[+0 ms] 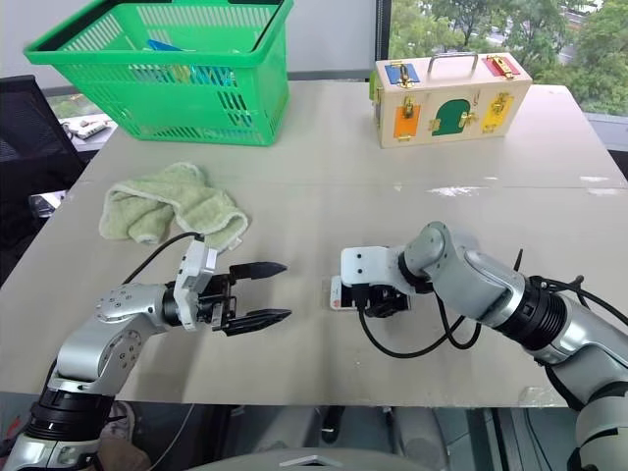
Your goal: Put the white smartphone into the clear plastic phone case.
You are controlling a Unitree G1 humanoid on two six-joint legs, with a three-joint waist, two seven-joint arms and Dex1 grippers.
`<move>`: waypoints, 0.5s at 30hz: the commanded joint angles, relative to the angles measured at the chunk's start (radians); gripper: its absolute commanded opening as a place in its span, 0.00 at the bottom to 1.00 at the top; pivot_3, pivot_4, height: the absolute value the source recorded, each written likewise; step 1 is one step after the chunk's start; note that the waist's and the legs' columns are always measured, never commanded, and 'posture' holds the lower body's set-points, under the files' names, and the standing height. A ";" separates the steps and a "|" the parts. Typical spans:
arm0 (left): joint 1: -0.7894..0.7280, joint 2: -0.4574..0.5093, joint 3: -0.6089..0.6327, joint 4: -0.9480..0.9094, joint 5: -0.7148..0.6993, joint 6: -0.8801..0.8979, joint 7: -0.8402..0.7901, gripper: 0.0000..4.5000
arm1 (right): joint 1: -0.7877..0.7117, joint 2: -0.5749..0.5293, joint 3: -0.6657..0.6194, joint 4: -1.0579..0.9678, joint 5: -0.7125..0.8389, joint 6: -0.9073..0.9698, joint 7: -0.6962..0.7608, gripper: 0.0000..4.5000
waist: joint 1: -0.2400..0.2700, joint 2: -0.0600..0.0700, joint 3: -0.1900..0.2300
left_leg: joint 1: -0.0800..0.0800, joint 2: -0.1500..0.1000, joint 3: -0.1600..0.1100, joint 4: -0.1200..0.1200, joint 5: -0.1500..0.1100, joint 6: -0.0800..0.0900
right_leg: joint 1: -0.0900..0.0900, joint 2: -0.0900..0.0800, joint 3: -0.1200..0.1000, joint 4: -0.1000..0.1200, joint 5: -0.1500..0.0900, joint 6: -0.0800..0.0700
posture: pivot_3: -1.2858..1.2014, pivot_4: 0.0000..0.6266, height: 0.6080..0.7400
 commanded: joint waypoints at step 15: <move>0.001 0.005 0.026 -0.033 -0.009 -0.008 0.024 1.00 | 0.003 -0.186 -0.082 0.380 -0.146 -0.405 0.089 0.67 | 0.028 0.000 0.000 | 0.000 0.000 0.000 0.003 0.000 0.000 | 0.002 -0.001 -0.001 -0.001 0.000 0.000 | 0.52 0.24 1.00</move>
